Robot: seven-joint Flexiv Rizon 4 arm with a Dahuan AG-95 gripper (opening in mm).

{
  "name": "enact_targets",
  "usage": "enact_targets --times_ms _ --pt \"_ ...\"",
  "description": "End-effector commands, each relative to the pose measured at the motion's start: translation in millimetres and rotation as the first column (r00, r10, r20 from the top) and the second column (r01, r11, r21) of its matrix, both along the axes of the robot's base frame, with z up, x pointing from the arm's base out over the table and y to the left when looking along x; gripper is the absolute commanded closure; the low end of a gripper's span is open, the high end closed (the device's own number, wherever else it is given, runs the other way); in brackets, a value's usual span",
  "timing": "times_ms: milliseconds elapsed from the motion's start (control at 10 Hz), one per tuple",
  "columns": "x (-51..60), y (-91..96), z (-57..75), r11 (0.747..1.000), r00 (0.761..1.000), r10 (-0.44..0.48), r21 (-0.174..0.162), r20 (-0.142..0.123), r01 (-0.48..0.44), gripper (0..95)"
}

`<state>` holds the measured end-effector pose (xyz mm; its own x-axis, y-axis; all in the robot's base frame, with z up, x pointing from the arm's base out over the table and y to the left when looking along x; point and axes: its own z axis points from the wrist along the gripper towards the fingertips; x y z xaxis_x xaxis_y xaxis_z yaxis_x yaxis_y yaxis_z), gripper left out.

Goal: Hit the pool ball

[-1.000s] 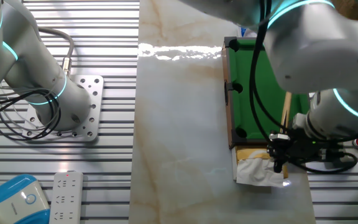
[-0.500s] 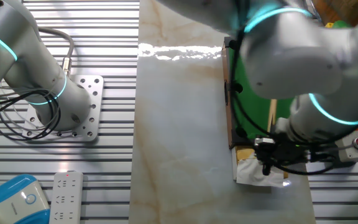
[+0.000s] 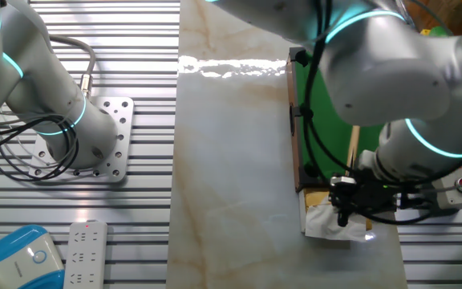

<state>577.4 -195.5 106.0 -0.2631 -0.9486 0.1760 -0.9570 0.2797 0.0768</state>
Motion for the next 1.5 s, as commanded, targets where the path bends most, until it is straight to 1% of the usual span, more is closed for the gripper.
enact_targets --times_ms 100,300,1000,1200,1300,1500 --pt "0.8 0.6 -0.3 1.000 1.000 0.003 0.002 -0.003 -0.003 95.0" --pt "0.9 1.4 -0.7 1.000 1.000 0.001 0.012 -0.001 -0.001 95.0" --pt "1.1 2.6 -1.1 1.000 1.000 -0.001 0.010 0.000 0.001 95.0" --pt "1.7 6.5 -2.7 1.000 1.000 -0.006 0.011 0.000 0.006 95.0" --pt "2.6 12.9 -5.2 1.000 1.000 -0.012 0.008 0.002 0.012 95.0" --pt "5.6 48.4 -15.8 0.999 0.999 -0.052 0.004 0.008 0.052 95.0"
